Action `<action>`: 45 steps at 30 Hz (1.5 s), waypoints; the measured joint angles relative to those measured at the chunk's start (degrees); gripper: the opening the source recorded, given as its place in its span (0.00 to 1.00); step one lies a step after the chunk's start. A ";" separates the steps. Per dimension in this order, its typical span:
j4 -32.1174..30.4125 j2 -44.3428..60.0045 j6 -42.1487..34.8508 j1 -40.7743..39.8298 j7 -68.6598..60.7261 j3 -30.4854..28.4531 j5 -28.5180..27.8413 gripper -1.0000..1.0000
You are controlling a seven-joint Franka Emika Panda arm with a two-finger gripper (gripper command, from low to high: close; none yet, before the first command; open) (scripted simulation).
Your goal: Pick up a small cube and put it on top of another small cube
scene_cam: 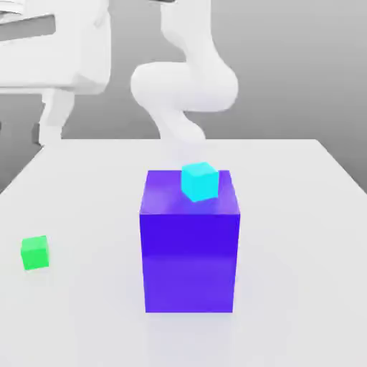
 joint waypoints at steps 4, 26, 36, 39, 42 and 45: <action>1.88 8.33 1.43 -2.50 3.55 -1.24 1.20 0.50; 9.66 41.59 11.54 -9.91 10.20 -3.23 10.82 0.00; -0.07 26.85 6.37 -10.26 17.84 -7.11 14.36 0.00; -4.92 22.66 7.02 -10.69 22.78 -9.03 16.33 0.00; -9.84 18.46 7.85 -10.82 28.59 -11.26 17.10 0.00; -14.83 14.27 8.89 -10.78 35.44 -13.75 16.44 0.00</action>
